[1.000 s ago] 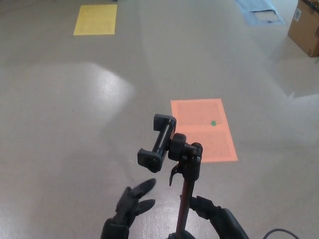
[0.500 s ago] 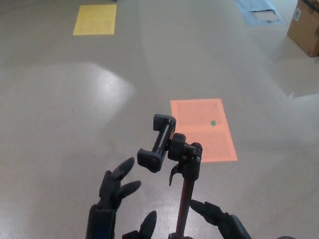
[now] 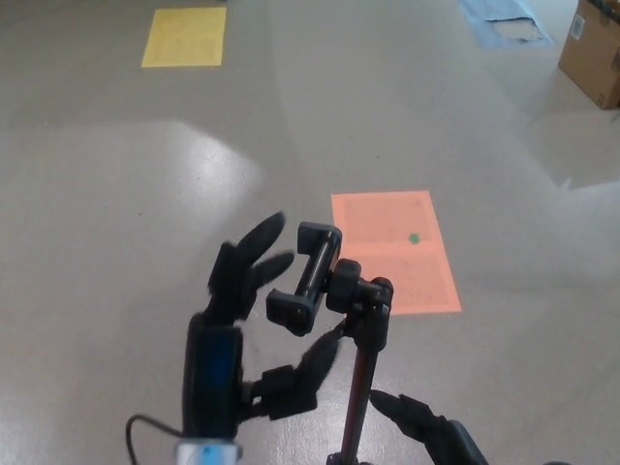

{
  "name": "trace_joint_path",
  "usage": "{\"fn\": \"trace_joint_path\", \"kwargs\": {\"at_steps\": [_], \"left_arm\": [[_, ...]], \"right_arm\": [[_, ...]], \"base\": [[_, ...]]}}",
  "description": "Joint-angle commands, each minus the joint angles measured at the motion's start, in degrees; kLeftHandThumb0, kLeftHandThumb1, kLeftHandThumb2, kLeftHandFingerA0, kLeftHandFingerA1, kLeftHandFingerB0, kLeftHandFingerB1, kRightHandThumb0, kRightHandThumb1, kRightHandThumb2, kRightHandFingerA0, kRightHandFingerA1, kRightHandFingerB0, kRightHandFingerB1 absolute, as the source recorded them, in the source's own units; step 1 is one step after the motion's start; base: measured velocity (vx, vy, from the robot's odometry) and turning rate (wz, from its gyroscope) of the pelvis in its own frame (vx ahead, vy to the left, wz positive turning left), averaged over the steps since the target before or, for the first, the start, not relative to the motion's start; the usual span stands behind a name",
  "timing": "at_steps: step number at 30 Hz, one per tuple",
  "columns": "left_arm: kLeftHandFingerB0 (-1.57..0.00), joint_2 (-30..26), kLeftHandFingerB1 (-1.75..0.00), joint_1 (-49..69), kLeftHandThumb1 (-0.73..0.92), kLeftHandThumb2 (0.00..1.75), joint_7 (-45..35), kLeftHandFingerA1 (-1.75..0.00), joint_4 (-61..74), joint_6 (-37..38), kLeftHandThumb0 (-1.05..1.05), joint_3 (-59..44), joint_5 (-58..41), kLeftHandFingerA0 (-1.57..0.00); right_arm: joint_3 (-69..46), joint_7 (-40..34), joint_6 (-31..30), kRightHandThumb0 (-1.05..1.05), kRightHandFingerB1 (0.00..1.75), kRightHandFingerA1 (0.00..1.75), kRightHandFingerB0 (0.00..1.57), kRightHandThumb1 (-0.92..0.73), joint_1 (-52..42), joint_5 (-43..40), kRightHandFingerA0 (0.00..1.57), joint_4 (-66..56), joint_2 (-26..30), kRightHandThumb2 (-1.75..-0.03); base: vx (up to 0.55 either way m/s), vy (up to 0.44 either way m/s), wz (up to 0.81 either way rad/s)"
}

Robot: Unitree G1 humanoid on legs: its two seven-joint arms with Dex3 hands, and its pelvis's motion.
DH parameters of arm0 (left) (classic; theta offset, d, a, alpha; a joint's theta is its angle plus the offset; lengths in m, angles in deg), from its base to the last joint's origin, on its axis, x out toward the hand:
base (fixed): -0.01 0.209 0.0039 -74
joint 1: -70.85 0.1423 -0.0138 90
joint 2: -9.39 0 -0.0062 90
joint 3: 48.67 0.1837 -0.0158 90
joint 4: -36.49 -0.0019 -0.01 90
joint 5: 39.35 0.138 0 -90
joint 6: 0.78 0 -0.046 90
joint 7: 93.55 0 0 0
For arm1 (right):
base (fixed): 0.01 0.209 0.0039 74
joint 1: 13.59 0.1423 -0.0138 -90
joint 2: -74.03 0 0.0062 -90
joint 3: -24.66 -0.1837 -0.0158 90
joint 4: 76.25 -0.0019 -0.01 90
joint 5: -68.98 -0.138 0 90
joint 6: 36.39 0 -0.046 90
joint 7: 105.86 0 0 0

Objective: A phone stand is kept on the floor and the robot uses both its hands to grab it and uses its left hand to extend the phone stand by pulling it upwards

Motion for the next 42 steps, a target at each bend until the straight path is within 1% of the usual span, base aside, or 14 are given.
{"fn": "trace_joint_path", "kwargs": {"at_steps": [1, 8, 10, 12, 18, 19, 22, 32, 33, 34, 37, 38, 41, 42], "left_arm": [[-0.18, 1.0, -0.6, -2.0, 0.13, 0.87, 0.3, -0.6, 0.0, -2.0, -0.42, 0.1, -0.6, -0.16], [-0.19, 1.4, -0.6, -3.2, 0.12, 0.87, 0.4, -0.6, 0.6, -3.2, -0.42, 0.8, -0.9, -0.16], [-0.21, 1.4, -0.61, -4.5, 0.55, 0.87, 1.1, -0.68, 1.9, -4.4, -1.05, 1.7, 1.6, -0.23], [-0.16, 1.3, -0.6, -4.5, 0.15, 0.89, 1.3, -0.59, 2.1, -4.6, -0.42, 2.2, 1.8, -0.14], [-0.17, 1.8, -0.59, -4.4, 0.14, 0.88, 1.6, -0.6, 1.6, -4.0, -0.42, 3.5, 1.1, -0.14], [-0.28, 1.9, -0.61, -3.6, 0.69, 0.61, 2.2, -0.75, 1.5, -3.8, -1.02, 4.1, 1.8, -0.25], [-0.3, 1.8, -0.62, -2.3, 0.7, 0.61, 3.7, -0.75, 1.2, -3.0, -0.99, 5.2, 3.5, -0.26], [-0.51, 1.1, -0.64, -2.2, 0.69, 0.61, 5.5, -0.76, 0.8, -1.6, -0.96, 6.2, 4.0, -0.46], [-0.46, 1.1, -0.67, -1.3, 0.51, 0.96, 5.1, -0.77, 1.4, -1.5, -0.9, 6.5, 3.6, -0.52], [-0.49, 1.1, -0.68, -0.8, 0.51, 0.96, 5.3, -0.77, 1.6, -1.5, -0.9, 6.8, 3.6, -0.53], [-0.49, 1.1, -0.68, -0.7, 0.51, 0.96, 5.5, -0.77, 1.6, -1.6, -0.9, 7.0, 3.6, -0.53], [-0.89, 1.0, -0.9, -0.9, 0.56, 0.96, 6.3, -0.91, 0.9, -1.0, -0.93, 6.8, 4.1, -0.85], [-1.41, 1.1, -1.32, -1.1, 0.41, 1.03, 8.2, -1.31, 1.1, -1.9, -0.54, 6.6, 5.7, -1.42], [-1.47, 1.0, -1.38, -1.2, 0.47, 1.06, 8.8, -1.38, 1.0, -1.6, -0.61, 6.5, 6.1, -1.48]], "right_arm": [[-0.5, -0.6, -0.7, -0.82, 0.06, 0.58, 0.0, -0.67, -0.3, -0.6, 0.01, 0.9, -0.1, -0.6], [0.0, -1.7, -2.0, -0.78, 0.03, 0.48, 0.0, -0.52, 0.4, 0.5, 0.03, 1.2, -0.4, -0.8], [-0.2, -1.5, 0.0, -0.94, 0.17, 0.52, 0.0, -0.53, 1.0, -0.1, 0.13, 2.9, -0.5, -0.97], [-0.3, -1.4, -0.1, -0.81, 0.02, 0.57, 0.0, -0.58, 1.2, -0.3, 0.04, 3.1, -0.6, -0.78], [-1.0, -2.1, 4.0, -0.82, 0.25, 0.62, 0.0, -0.53, 2.6, -1.0, 0.04, 6.6, -1.2, -0.96], [-1.0, -2.7, 3.3, -0.58, 0.3, 0.77, 0.04, -0.68, 3.6, -0.9, 0.1, 7.2, -2.0, -0.62], [-1.0, -3.7, 1.4, -0.61, 0.41, 0.66, 0.0, -0.49, 6.5, -0.4, 0.13, 8.8, -3.6, -0.92], [-3.0, -2.4, 1.7, -0.61, 0.45, 0.89, 0.02, -0.75, 13.2, -2.5, 0.24, 14.3, -6.2, -0.63], [0.7, -5.8, 6.4, -0.56, 0.77, 0.95, 0.28, -0.78, 14.7, 2.6, 0.3, 15.4, -5.0, -0.65], [2.5, -7.9, 9.9, -0.59, 0.72, 0.77, 0.38, -0.6, 15.6, 4.8, 0.35, 16.7, -4.5, -1.07], [3.1, -8.8, 11.2, -0.59, 0.72, 0.77, 0.38, -0.6, 16.1, 4.5, 0.35, 17.8, -4.4, -1.07], [1.2, -12.3, 10.1, -0.45, 1.07, 1.39, 0.6, -0.77, 15.6, 2.8, 0.7, 18.5, -6.7, -0.75], [-3.3, -14.5, 6.9, -0.44, 1.15, 1.55, 0.65, -0.82, 14.0, -2.0, 0.74, 17.1, -10.2, -0.73], [-4.3, -15.0, 8.6, -0.43, 1.59, 1.75, 0.52, -0.81, 13.2, -2.6, 0.69, 16.9, -10.7, -0.75]], "base": [[0.0, 0.0, 0.0], [0.0, 0.0, 0.0], [0.0, 0.0, 0.0], [0.0, 0.0, 0.0], [0.0, 0.0, 0.0], [0.0, 0.0, 0.0], [0.0, 0.0, 0.0], [0.0, 0.0, 0.0], [0.0, 0.0, 0.0], [0.0, 0.0, 0.0], [0.0, 0.0, 0.0], [0.0, 0.0, 0.0], [0.0, 0.0, 0.0], [0.0, 0.0, 0.0]]}}
